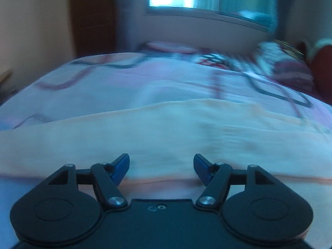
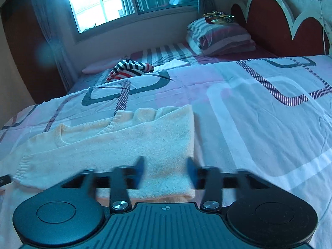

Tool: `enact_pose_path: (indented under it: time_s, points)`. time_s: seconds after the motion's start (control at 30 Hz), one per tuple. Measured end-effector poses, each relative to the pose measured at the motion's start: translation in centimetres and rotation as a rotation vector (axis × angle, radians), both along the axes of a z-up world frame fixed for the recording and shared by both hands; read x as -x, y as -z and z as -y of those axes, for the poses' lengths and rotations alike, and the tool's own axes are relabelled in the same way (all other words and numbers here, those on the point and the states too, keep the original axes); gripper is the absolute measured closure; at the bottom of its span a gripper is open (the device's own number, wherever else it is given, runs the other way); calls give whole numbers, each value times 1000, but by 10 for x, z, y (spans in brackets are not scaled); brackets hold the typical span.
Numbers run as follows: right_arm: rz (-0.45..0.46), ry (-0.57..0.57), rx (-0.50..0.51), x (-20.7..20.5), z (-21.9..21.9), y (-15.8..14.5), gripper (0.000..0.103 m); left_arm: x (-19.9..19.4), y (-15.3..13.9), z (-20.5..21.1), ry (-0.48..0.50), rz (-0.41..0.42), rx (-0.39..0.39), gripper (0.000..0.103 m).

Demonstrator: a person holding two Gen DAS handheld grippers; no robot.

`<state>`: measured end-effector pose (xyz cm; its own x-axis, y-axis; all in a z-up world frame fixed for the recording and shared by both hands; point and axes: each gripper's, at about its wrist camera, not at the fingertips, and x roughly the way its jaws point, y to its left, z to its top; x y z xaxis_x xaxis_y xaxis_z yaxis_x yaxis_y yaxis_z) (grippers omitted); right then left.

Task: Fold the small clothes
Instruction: 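Move the left gripper to the other sleeve cuff and close on it, then lift the cuff with the left gripper, fold it over the body, open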

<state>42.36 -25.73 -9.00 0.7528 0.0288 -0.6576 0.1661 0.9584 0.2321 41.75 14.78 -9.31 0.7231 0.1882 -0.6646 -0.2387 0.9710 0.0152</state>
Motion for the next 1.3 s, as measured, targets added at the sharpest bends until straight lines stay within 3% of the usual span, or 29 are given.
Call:
enact_pose_path:
  time_s: [0.1,0.23,0.33,0.5,0.57,0.67,0.7,0.73,0.87,0.97,1.17,1.3]
  points:
    - [8,-22,-28,0,-9,0,46,33,-2,-78,-218,-5,12,44]
    - [11,-54,-48,-8,-33,2,47,72,-2,-164,-454,39,190,51]
    - [3,-94,-48,-16,-56,4,47,83,-2,-198,-520,128,340,51]
    - [-1,-127,-41,-23,-79,4,47,80,4,-219,-603,203,434,52]
    - [0,-125,-37,-25,-81,4,47,81,7,-224,-628,233,464,57]
    - [-1,-106,-34,-27,-78,2,47,88,13,-234,-671,267,500,76]
    - [-3,-98,-35,-28,-76,2,47,88,15,-237,-682,267,505,92]
    - [-5,-91,-36,-28,-74,2,47,88,15,-241,-679,257,507,101]
    - [2,-77,-31,-25,-65,-2,47,89,-9,-238,-611,367,430,101]
    - [-19,-61,-38,-26,-60,2,47,68,5,-249,-658,204,413,101]
    - [-13,-34,-54,-16,-49,2,47,57,-8,-233,-608,243,384,101]
    - [-7,-7,-71,-10,-37,2,47,41,-31,-191,-451,280,322,101]
